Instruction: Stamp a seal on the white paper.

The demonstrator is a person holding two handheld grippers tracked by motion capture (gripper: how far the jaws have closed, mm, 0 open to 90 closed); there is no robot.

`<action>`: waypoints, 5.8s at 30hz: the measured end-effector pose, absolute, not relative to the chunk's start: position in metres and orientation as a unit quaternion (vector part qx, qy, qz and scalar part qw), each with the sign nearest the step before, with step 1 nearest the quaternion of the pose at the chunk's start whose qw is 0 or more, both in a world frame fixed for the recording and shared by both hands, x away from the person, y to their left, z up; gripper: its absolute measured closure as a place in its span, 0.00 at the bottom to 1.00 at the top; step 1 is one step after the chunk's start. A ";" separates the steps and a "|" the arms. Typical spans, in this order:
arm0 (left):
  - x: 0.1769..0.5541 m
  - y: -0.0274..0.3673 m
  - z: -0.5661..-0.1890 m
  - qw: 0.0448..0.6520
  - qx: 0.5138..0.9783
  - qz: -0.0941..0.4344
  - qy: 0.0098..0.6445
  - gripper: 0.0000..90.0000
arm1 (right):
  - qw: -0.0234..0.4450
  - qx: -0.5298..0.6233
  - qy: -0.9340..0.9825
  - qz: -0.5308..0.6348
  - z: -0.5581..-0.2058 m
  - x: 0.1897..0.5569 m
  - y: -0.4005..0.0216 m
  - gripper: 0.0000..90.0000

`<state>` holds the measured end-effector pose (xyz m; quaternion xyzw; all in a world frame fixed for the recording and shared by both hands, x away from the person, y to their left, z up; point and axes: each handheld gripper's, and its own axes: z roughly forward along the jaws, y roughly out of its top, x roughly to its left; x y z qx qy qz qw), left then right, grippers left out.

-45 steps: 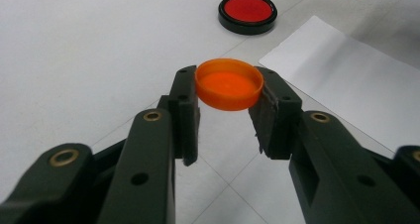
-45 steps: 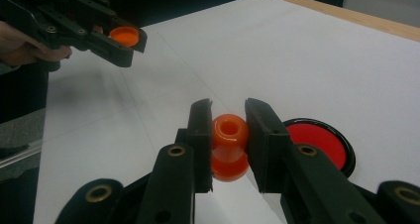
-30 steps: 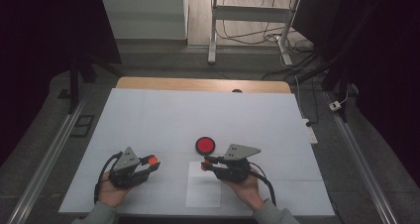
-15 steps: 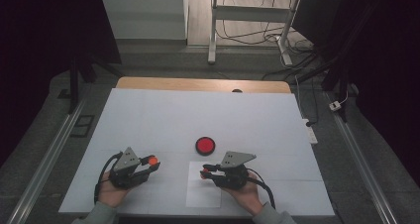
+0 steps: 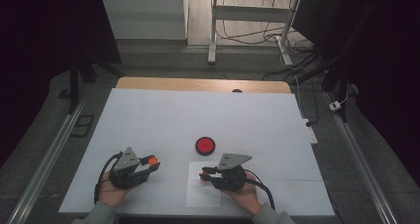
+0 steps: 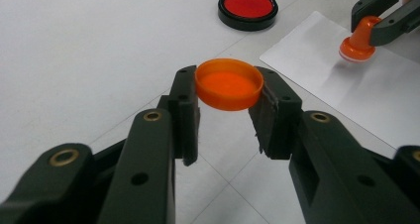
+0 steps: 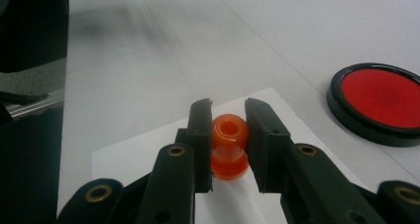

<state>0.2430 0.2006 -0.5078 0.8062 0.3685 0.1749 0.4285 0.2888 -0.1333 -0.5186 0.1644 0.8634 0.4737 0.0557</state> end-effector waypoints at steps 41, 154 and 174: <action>0.242 0.201 -0.508 0.427 0.807 0.175 0.368 0.72 | 0.073 0.148 0.881 0.442 -0.530 0.284 -0.125 0.81; 0.242 0.196 -0.513 0.419 0.814 0.176 0.361 0.72 | 0.097 0.216 0.771 0.591 -0.465 0.300 -0.172 0.80; 0.242 0.181 -0.509 0.423 0.821 0.171 0.342 0.72 | 0.104 0.213 0.771 0.591 -0.464 0.300 -0.172 0.80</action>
